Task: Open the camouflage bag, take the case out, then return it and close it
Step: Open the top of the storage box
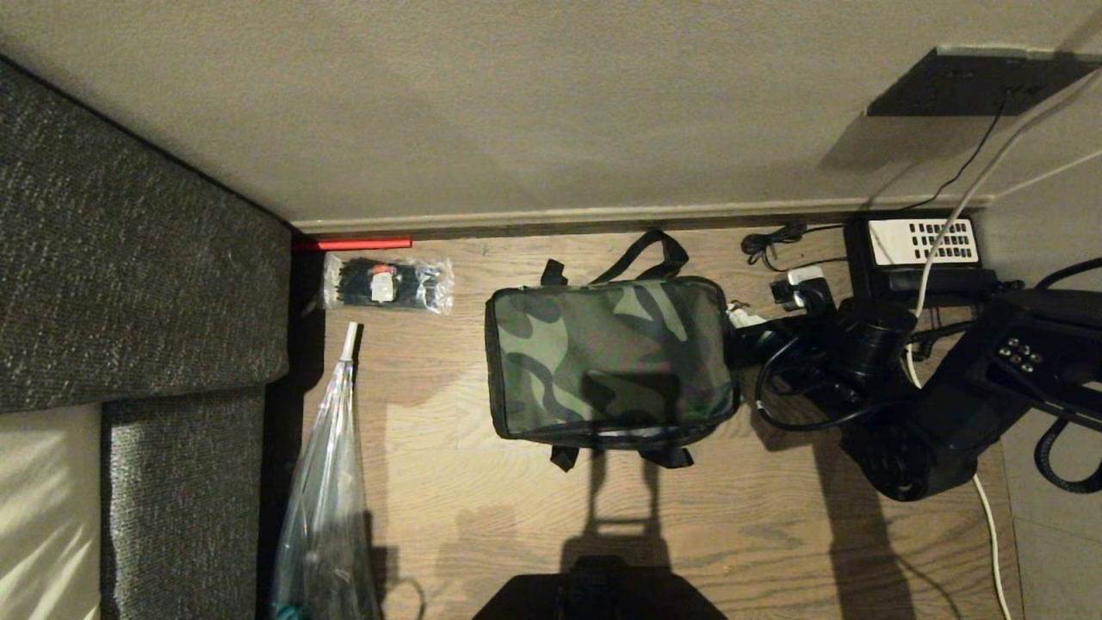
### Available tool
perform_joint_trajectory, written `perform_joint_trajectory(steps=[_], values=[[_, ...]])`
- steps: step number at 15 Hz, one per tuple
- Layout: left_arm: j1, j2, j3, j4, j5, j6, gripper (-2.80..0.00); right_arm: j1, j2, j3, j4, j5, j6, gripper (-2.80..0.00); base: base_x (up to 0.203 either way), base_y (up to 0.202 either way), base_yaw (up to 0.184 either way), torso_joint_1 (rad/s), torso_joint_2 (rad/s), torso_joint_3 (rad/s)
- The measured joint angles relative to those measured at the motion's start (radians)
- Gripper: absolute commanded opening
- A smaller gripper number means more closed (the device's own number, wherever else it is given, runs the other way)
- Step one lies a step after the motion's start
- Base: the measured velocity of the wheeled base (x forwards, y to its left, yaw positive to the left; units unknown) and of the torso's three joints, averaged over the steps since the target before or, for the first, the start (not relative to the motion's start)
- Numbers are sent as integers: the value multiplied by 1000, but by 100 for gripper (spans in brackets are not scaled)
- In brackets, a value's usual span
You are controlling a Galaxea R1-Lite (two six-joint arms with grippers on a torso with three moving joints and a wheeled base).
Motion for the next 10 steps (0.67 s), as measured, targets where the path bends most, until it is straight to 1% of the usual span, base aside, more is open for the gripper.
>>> perform_joint_trajectory(steps=[4, 6, 10], values=[[0, 0, 0, 0, 0, 0, -280, -12, -6, 3, 6, 16, 11, -280, 0, 0, 0, 0, 0, 0], [0, 0, 0, 0, 0, 0, -280, -12, -7, 6, 16, 16, 65, -280, 0, 0, 0, 0, 0, 0], [0, 0, 0, 0, -1, 1, -280, -12, -8, 8, 42, 15, 124, -280, 0, 0, 0, 0, 0, 0]])
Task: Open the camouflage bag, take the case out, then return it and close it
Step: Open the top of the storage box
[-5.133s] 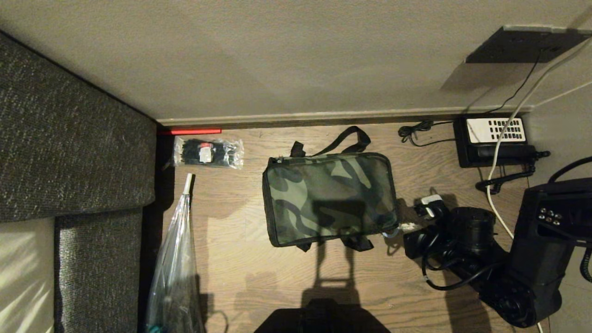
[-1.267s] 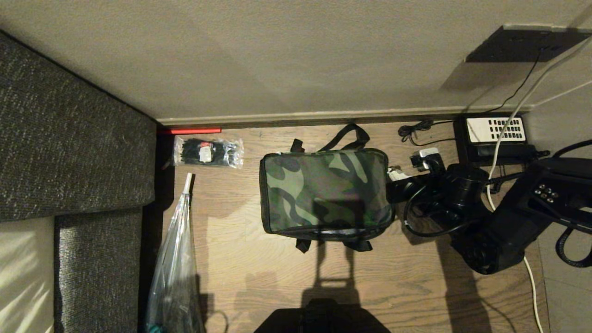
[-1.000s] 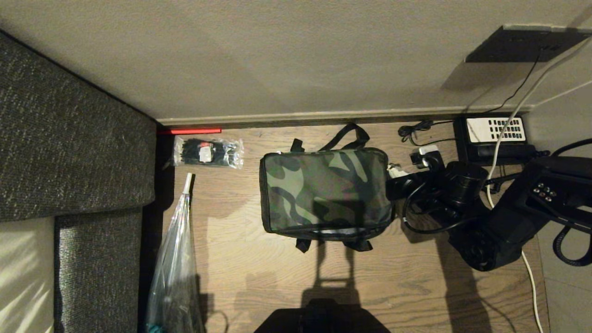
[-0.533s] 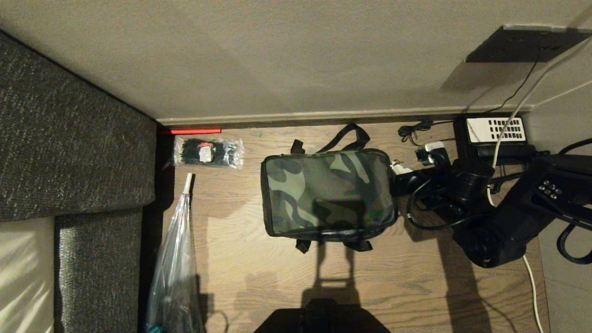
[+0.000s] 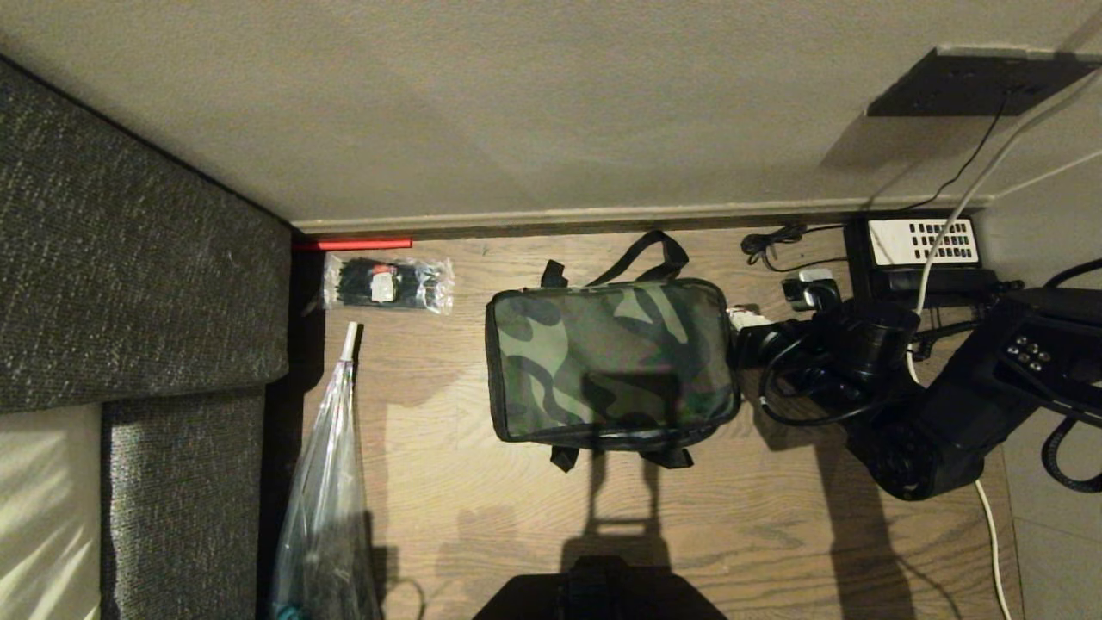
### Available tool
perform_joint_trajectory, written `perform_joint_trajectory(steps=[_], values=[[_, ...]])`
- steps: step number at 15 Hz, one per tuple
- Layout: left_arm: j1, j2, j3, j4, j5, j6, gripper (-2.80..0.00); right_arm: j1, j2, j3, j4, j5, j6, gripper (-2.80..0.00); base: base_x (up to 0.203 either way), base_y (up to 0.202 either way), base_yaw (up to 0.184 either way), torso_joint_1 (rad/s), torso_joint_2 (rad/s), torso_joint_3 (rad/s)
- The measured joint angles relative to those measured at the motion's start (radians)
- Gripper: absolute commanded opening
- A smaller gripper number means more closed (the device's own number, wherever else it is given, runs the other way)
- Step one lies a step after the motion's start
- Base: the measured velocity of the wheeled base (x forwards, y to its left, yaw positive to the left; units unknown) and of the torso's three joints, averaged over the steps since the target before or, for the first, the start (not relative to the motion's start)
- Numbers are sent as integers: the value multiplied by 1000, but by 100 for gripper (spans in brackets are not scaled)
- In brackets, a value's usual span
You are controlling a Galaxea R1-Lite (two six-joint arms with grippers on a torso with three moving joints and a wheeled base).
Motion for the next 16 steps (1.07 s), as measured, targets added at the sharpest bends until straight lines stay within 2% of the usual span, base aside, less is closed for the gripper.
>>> perform_joint_trajectory(steps=[6, 16], values=[[0, 0, 0, 0, 0, 0, -280, -1, -5, -16, 42, 0, 76, -280, 0, 0, 0, 0, 0, 0], [0, 0, 0, 0, 0, -1, -280, 0, -4, -95, 31, 1, 72, -280, 0, 0, 0, 0, 0, 0]])
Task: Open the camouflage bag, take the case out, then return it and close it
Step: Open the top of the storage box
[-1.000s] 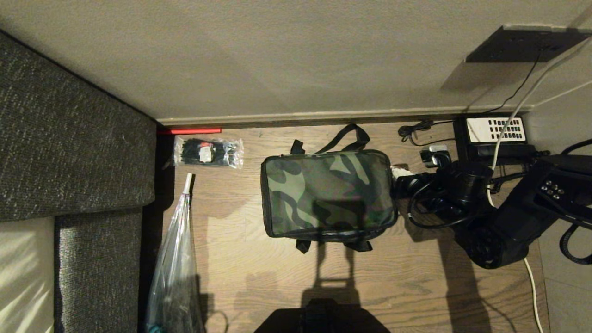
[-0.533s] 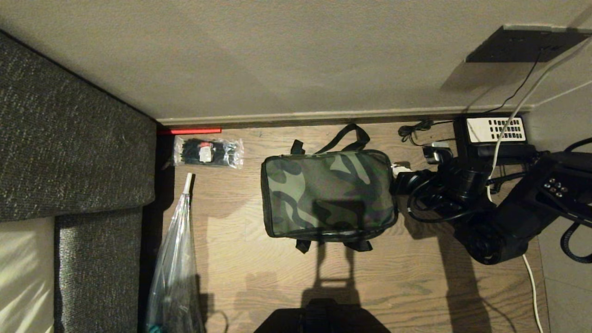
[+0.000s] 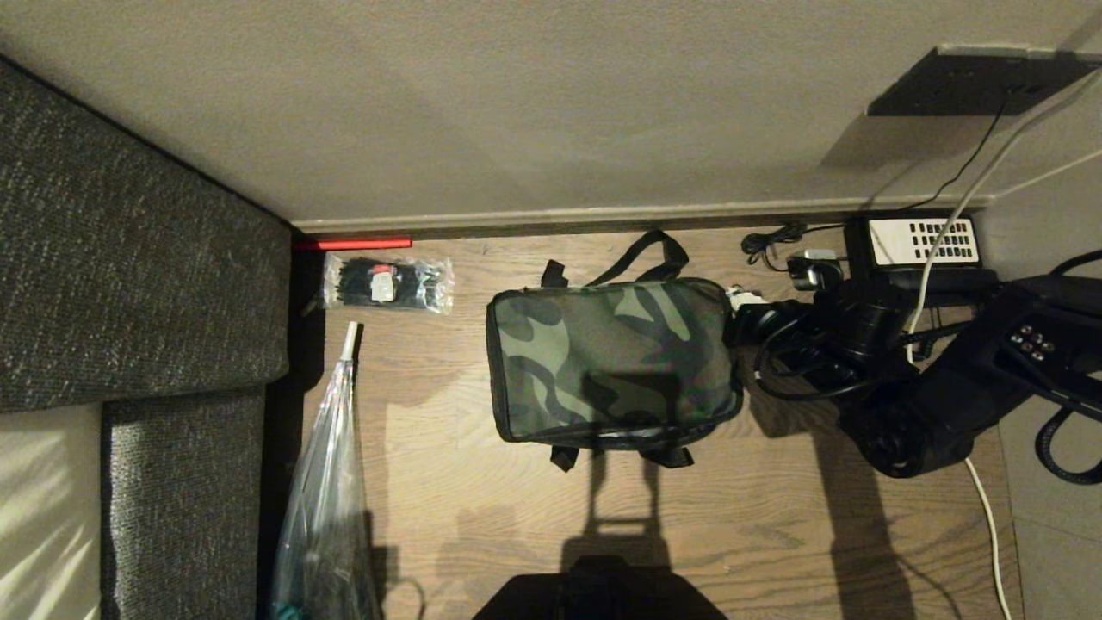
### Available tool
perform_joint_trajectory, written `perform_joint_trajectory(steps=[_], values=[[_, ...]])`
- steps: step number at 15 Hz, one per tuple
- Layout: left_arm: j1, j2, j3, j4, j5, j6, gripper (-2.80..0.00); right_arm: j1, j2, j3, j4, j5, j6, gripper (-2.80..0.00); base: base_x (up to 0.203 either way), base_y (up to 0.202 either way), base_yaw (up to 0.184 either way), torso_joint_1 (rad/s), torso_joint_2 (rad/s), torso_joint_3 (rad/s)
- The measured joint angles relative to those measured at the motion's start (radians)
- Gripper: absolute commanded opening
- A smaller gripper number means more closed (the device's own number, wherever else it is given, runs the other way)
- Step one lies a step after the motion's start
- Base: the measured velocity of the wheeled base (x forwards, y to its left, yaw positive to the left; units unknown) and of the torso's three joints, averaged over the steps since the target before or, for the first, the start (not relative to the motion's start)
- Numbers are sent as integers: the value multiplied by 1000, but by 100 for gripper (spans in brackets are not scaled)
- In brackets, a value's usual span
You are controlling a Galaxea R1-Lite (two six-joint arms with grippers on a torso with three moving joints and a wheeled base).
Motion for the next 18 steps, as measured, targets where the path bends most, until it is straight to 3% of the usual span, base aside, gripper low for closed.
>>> perform_joint_trajectory(steps=[18], values=[[0, 0, 0, 0, 0, 0, -280, 5, 26, -72, -11, 33, -15, -280, 0, 0, 0, 0, 0, 0]])
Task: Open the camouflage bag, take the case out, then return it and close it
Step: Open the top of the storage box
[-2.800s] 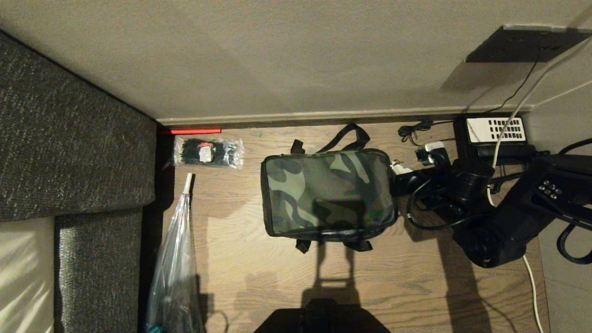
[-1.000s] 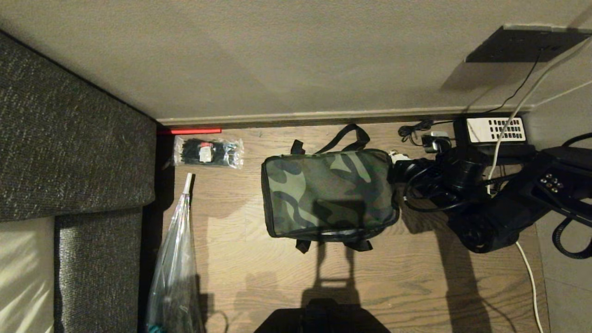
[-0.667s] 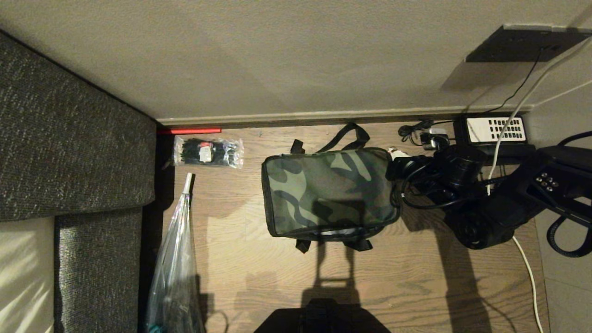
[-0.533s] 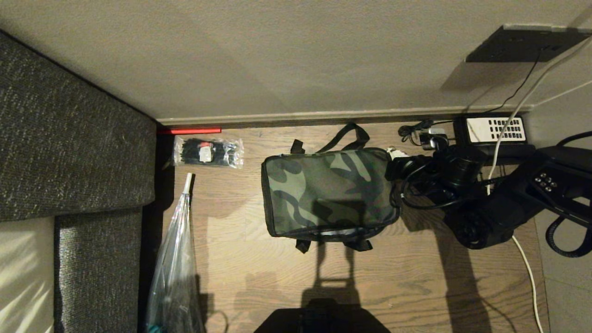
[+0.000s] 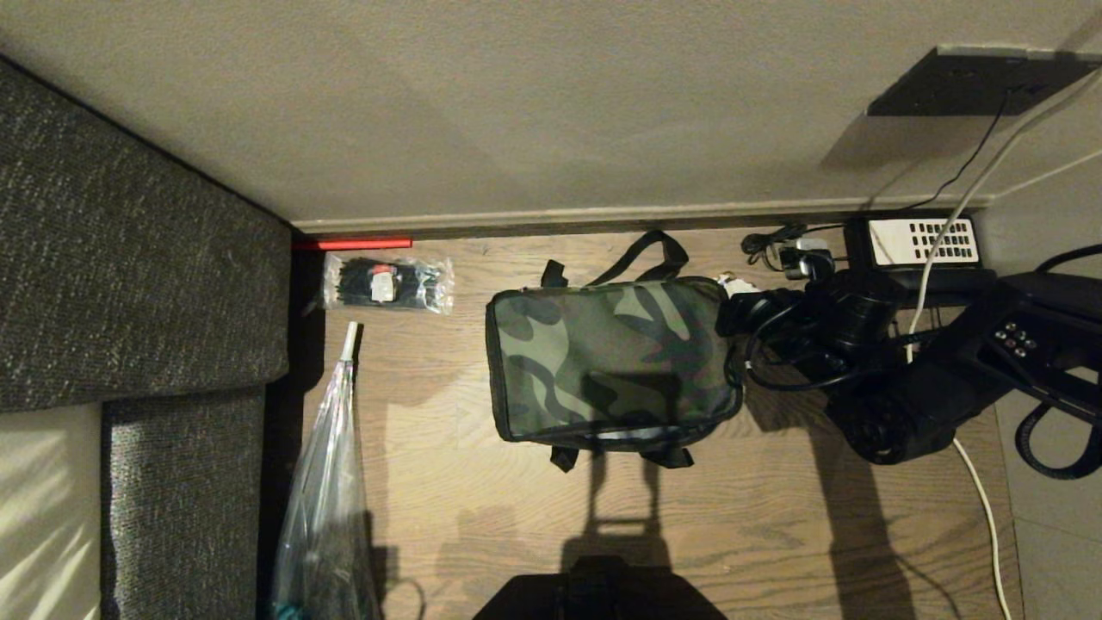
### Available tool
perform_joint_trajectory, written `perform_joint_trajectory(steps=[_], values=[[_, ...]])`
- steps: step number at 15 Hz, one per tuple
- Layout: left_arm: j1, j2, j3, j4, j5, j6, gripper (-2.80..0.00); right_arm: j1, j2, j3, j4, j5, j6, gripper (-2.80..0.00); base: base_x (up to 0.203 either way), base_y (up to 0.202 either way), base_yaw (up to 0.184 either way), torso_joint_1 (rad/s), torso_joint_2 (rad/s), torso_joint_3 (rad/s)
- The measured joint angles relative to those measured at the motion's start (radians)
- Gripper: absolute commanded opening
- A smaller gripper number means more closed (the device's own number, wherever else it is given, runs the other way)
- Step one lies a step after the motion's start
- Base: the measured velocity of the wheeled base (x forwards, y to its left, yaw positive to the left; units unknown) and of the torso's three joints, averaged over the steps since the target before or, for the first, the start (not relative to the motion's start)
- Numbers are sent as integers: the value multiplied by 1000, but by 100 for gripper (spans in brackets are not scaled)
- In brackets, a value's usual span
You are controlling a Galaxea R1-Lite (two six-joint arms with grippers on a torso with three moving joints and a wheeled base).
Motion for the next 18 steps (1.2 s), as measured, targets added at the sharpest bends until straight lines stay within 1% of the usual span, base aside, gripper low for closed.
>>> perform_joint_trajectory(steps=[4, 7, 10, 11, 16, 18], values=[[0, 0, 0, 0, 0, 0, -280, 2, -2, -27, -2, -1, 2, -280, 0, 0, 0, 0, 0, 0], [0, 0, 0, 0, 0, 0, -280, 4, 6, -54, -34, 0, 1, -280, 0, 0, 0, 0, 0, 0], [0, 0, 0, 0, 0, 0, -280, 4, 12, -48, -39, 1, -3, -280, 0, 0, 0, 0, 0, 0], [0, 0, 0, 0, 0, 0, -280, 4, 11, -38, -38, 2, -5, 0, 0, 0, 0, 0, 0, 0], [0, 0, 0, 0, 0, 1, -280, 4, 4, 32, -46, 3, -17, 0, 0, 0, 0, 0, 0, 0], [0, 0, 0, 0, 0, 0, -280, -1, 6, 66, -46, 4, -40, 0, 0, 0, 0, 0, 0, 0]])
